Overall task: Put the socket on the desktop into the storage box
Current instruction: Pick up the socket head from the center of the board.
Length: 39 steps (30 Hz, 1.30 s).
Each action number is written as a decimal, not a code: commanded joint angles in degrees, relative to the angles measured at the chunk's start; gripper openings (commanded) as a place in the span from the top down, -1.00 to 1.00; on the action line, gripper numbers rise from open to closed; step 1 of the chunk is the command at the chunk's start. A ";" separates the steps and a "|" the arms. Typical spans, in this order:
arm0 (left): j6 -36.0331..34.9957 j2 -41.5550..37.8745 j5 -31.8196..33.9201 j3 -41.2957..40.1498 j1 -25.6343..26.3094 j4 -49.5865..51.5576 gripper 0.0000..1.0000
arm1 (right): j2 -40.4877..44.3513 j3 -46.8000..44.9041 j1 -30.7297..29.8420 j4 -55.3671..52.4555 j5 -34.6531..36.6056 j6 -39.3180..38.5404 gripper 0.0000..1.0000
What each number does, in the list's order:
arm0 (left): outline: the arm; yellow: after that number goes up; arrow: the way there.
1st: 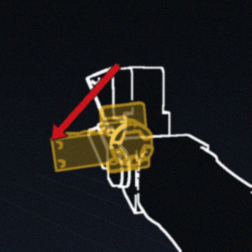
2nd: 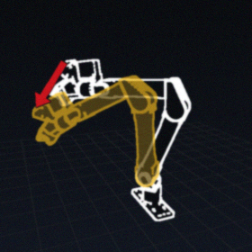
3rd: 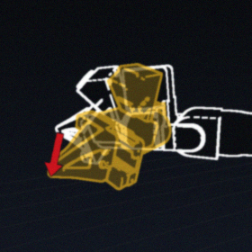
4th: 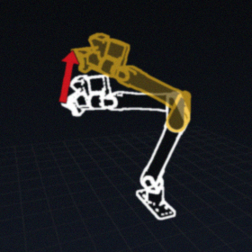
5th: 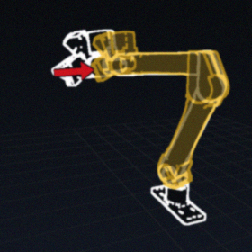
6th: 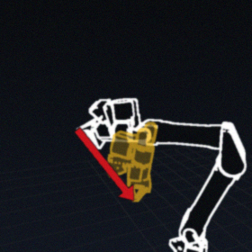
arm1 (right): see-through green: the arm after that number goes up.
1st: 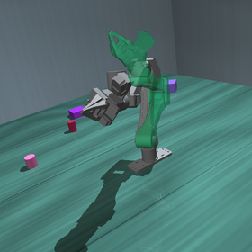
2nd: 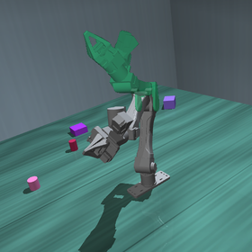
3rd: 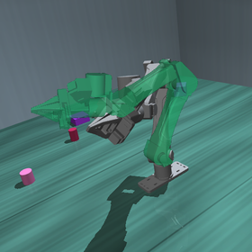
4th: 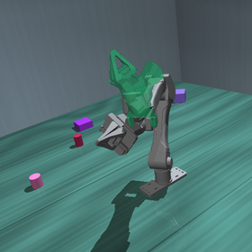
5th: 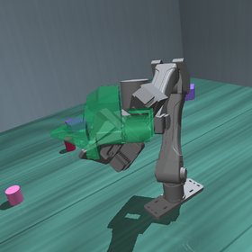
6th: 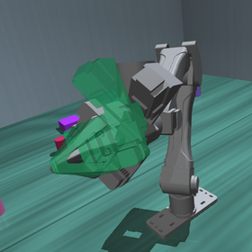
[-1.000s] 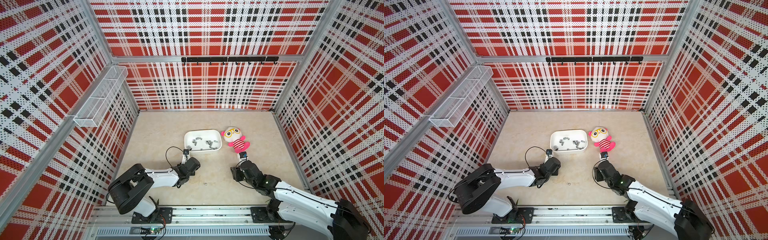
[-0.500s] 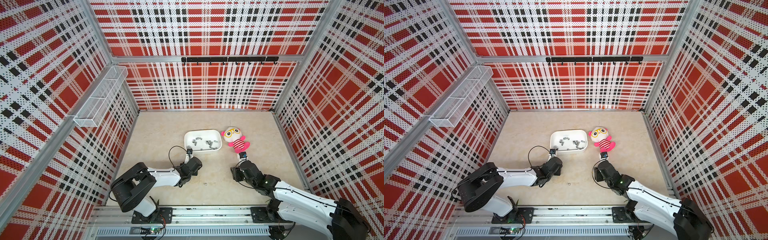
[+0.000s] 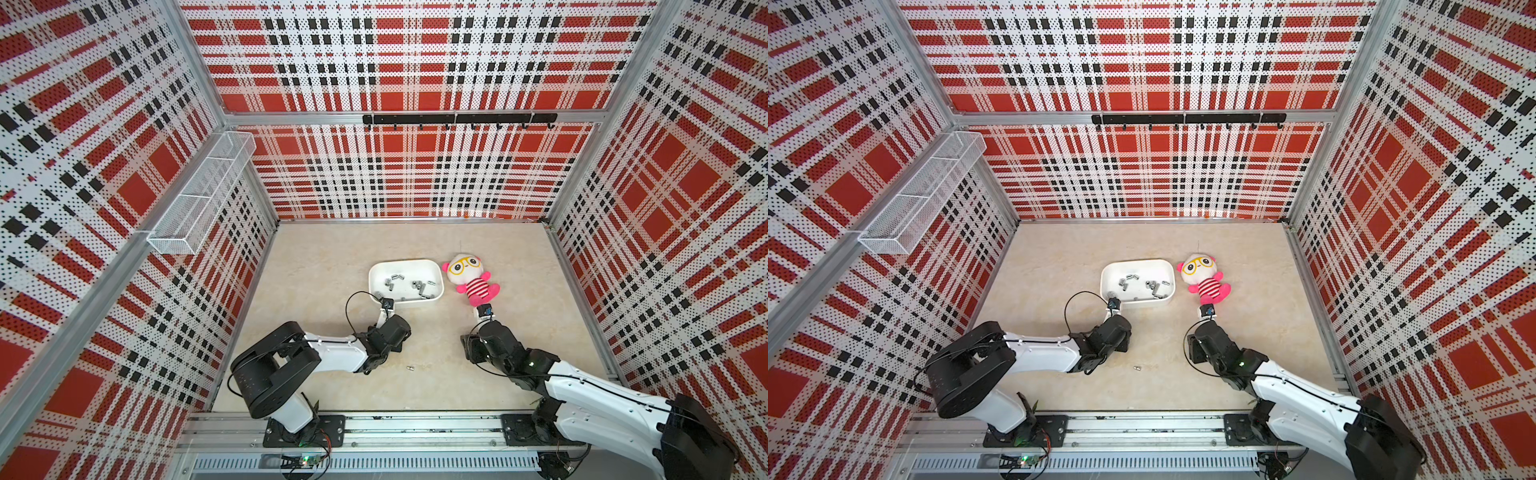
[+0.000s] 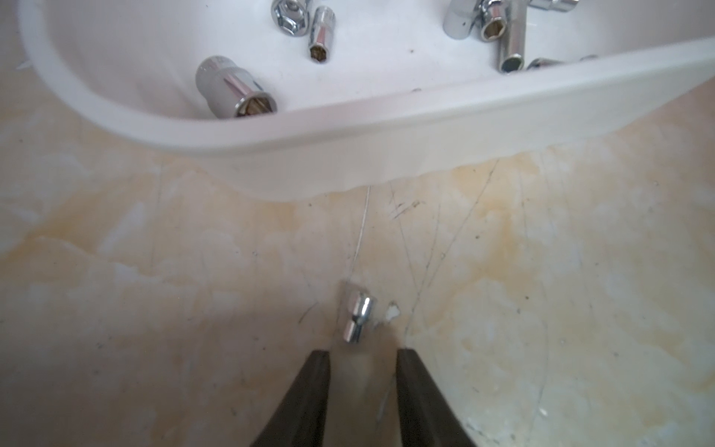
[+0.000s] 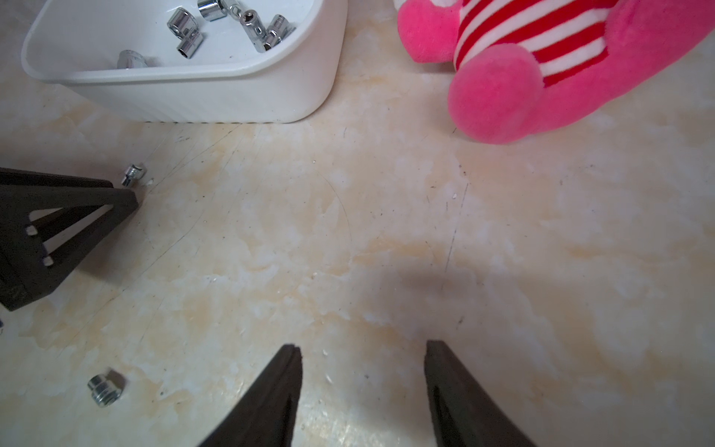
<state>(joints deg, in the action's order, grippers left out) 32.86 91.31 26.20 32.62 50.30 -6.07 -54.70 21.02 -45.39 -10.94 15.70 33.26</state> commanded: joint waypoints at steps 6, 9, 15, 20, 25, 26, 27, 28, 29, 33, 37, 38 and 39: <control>-0.14 3.48 0.96 2.44 -0.65 0.88 0.44 | -0.37 1.65 -0.64 0.67 0.31 -0.52 -0.14; -0.42 3.92 0.61 2.96 -0.67 0.88 0.45 | -0.23 1.66 -0.67 0.66 0.32 -0.47 -0.14; -0.77 4.59 -0.42 3.42 -0.90 0.89 0.61 | 0.04 1.62 -0.67 0.57 0.25 -0.52 -0.14; -1.11 4.87 -1.47 3.53 -0.91 0.88 0.76 | 0.32 1.57 -0.65 0.48 0.29 -0.45 -0.14; -1.06 4.85 -1.48 3.52 -1.00 1.27 0.84 | 0.67 1.56 -0.76 0.39 0.36 -0.47 -0.14; -1.05 4.76 -1.33 3.50 -1.00 1.40 0.84 | 0.64 1.59 -0.75 0.35 0.36 -0.47 -0.14; -0.94 4.67 -1.40 3.44 -1.06 1.48 0.86 | 0.67 1.58 -0.76 0.39 0.31 -0.51 -0.14; -0.96 4.53 -1.45 3.41 -1.08 1.50 0.87 | 0.70 1.57 -0.76 0.38 0.29 -0.48 -0.14; -0.94 4.34 -1.42 3.42 -1.08 1.58 0.87 | 0.66 1.57 -0.76 0.39 0.29 -0.47 -0.14; -1.04 2.27 -1.54 3.01 -0.79 2.15 0.88 | 0.58 1.62 -0.76 0.39 0.33 -0.48 -0.14; -1.20 -1.90 -0.99 1.72 0.29 1.95 0.88 | 0.34 1.62 -0.76 0.48 0.35 -0.52 -0.14; -1.22 -2.98 -0.85 1.42 0.60 1.88 0.88 | 0.30 1.57 -0.76 0.50 0.29 -0.49 -0.14; -1.26 -4.10 -0.67 1.10 0.99 1.85 0.88 | 0.19 1.66 -0.75 0.48 0.35 -0.52 -0.14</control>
<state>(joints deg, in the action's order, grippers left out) 32.42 91.09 25.69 34.74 50.22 -4.99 -54.65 21.15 -45.69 -10.83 15.70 33.06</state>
